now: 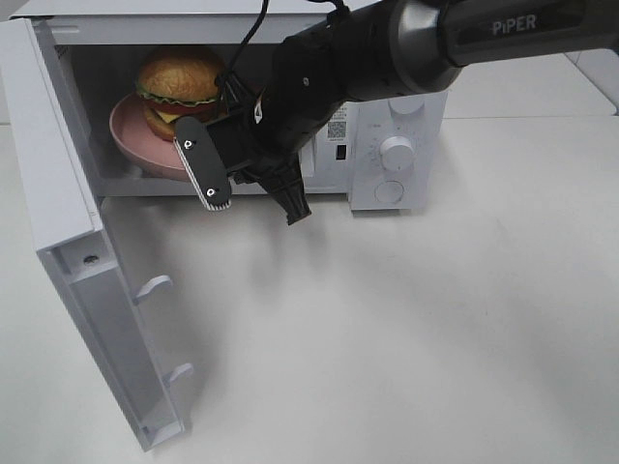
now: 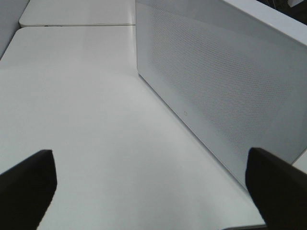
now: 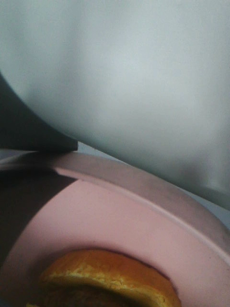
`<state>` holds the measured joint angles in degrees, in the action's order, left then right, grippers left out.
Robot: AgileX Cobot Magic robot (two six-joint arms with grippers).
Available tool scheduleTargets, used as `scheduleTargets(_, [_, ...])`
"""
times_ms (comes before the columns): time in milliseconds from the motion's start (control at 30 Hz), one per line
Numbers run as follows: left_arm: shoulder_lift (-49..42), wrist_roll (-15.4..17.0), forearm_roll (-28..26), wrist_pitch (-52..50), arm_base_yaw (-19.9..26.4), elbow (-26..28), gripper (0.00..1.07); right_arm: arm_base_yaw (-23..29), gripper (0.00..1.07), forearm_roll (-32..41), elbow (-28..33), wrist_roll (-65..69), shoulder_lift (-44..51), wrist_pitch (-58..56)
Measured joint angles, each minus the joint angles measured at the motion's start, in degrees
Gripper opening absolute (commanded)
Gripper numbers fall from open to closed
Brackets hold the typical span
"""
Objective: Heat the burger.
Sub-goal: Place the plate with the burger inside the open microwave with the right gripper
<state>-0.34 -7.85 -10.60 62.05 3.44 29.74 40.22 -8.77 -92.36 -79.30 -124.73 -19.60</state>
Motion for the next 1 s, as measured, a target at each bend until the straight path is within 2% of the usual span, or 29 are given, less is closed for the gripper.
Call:
scheduleTargets(400, [0.0,0.0,0.0,0.0,0.0,0.0,1.0,-1.15,0.0,-2.01,-6.7,5.44,-4.35,-1.66])
scheduleTargets(767, [0.0,0.0,0.0,0.0,0.0,0.0,1.0,-2.35,0.0,-3.61,-10.89,5.84,-7.33,-2.18])
scheduleTargets(1000, [0.0,0.0,0.0,0.0,0.0,0.0,1.0,-2.86,0.0,-4.47,-11.52,5.9,-8.25,-2.46])
